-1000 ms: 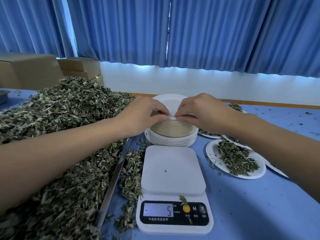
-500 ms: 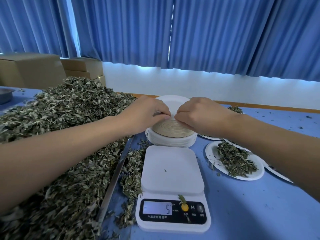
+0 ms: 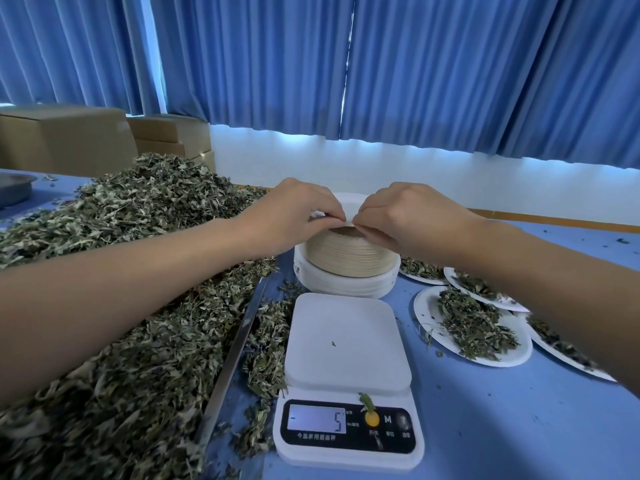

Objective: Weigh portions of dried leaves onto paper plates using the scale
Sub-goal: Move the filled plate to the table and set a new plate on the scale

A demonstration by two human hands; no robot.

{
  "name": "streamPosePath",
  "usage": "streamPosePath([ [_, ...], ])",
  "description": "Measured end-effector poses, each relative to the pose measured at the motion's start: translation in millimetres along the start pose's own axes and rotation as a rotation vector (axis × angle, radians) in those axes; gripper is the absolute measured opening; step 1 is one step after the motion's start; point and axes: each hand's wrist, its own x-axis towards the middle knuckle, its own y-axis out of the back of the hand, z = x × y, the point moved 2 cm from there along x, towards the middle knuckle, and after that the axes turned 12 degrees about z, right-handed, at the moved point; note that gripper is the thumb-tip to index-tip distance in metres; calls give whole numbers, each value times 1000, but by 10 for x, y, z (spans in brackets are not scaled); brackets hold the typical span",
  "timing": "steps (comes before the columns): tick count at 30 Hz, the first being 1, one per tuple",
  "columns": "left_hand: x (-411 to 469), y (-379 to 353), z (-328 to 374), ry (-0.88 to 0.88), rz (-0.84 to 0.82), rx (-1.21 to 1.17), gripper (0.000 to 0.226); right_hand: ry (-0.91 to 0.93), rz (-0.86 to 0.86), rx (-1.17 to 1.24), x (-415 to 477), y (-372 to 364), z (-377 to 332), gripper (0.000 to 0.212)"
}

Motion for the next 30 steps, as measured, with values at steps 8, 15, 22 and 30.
streamPosePath([
  [8,-39,2,24,-107,-1,62,16,-47,14,82,-12,48,-32,44],
  [15,-111,-41,66,-234,28,153,17,-124,10,186,-26,98,-90,47],
  [22,-136,-3,101,-246,41,161,18,-186,60,306,-38,128,-86,32],
  [30,-167,20,133,-243,63,149,18,-183,63,329,-27,131,-118,29],
])
